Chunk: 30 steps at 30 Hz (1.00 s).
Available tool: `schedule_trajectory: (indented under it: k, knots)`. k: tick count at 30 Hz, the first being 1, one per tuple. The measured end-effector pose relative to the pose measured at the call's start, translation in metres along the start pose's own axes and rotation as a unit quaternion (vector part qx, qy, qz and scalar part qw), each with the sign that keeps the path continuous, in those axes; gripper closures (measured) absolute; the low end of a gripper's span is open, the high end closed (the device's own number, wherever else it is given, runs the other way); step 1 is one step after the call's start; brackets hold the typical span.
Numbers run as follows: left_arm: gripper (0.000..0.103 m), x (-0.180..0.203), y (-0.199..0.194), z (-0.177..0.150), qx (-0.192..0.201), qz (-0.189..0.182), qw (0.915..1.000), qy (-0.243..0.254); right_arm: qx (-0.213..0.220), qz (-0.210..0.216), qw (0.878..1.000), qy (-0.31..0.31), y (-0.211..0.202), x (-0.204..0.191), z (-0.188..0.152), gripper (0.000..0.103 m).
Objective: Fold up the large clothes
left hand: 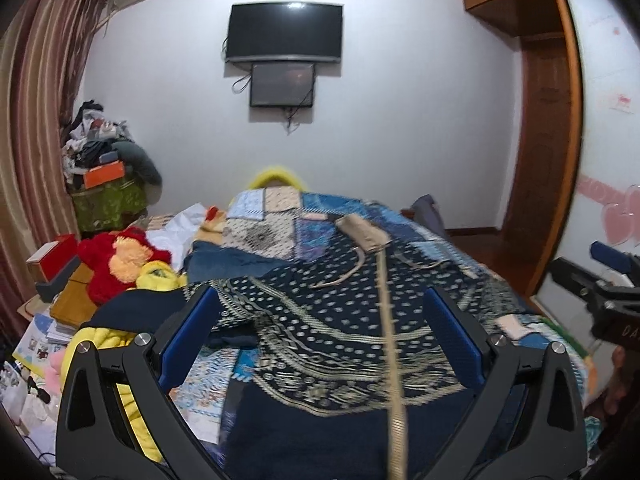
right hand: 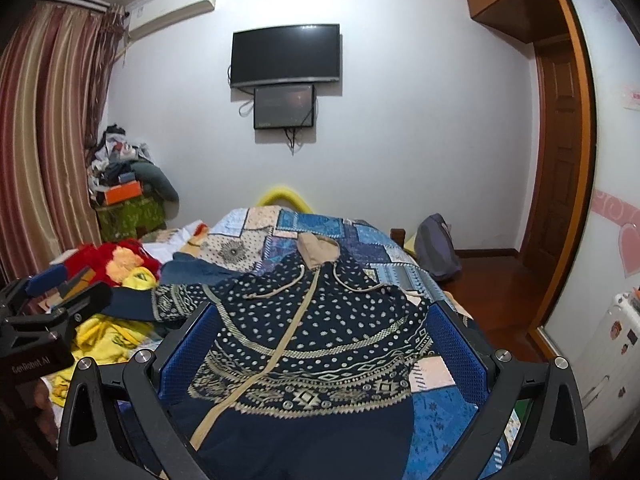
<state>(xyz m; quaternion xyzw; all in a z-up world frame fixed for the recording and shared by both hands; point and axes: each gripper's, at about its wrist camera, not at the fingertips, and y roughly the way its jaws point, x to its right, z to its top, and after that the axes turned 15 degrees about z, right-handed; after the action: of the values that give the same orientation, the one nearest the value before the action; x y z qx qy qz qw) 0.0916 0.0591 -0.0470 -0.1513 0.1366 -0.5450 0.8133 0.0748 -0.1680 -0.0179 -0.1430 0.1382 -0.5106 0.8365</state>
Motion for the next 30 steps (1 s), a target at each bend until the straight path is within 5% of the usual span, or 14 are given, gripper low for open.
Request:
schedule_trajectory:
  k: [10, 15, 20, 26, 30]
  knots:
    - [0.0, -0.07, 0.142, -0.028, -0.118, 0.044, 0.9911, -0.043, -0.06, -0.001, 0.998, -0.028, 0.13, 0.027, 0.014, 0.0]
    - [0.0, -0.125, 0.212, -0.066, -0.206, 0.066, 0.9742, -0.064, -0.107, 0.023, 0.993, -0.038, 0.202, 0.04, 0.014, 0.0]
    - [0.005, -0.17, 0.265, -0.1, -0.27, 0.049, 0.9548, -0.114, -0.164, 0.033, 0.985, -0.04, 0.275, 0.051, 0.001, 0.0]
    - [0.013, -0.208, 0.308, -0.121, -0.297, 0.024, 0.9318, -0.208, -0.23, 0.041, 0.972, -0.033, 0.346, 0.061, -0.028, 0.0]
    - [0.03, -0.227, 0.334, -0.125, -0.29, 0.022, 0.921, -0.259, -0.264, 0.053, 0.963, -0.004, 0.371, 0.071, -0.043, 0.0]
